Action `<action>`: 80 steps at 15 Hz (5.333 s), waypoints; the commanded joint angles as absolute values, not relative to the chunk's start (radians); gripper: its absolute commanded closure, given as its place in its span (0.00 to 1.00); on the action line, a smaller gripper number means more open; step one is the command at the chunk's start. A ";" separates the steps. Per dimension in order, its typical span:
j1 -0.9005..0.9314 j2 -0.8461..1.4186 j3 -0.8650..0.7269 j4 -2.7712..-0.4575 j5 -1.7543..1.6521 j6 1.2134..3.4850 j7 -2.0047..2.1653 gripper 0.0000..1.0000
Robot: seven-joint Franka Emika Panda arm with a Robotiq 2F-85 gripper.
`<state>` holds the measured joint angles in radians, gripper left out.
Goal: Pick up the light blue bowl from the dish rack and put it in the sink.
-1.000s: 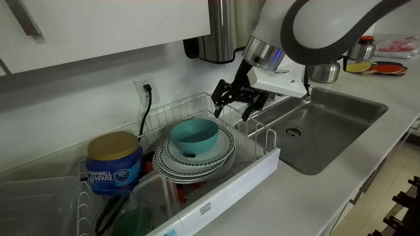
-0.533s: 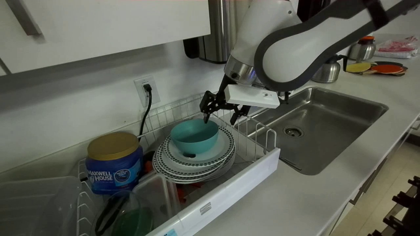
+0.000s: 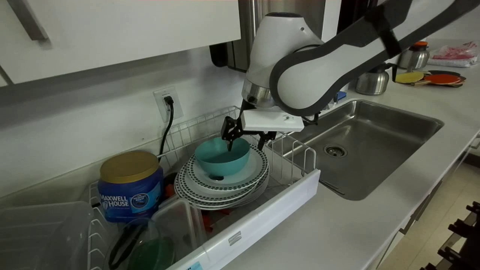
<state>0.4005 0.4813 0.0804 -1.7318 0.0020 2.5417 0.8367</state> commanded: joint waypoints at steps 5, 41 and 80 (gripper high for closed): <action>0.428 0.557 0.065 -1.599 -0.040 2.357 0.885 0.42; 0.286 -0.168 0.123 -2.302 -0.151 2.498 1.038 0.99; -0.205 0.006 -0.070 -2.346 -0.812 2.371 1.855 0.99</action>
<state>-0.2258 -0.0394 -0.0204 -2.3952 -0.8311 2.3723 1.8741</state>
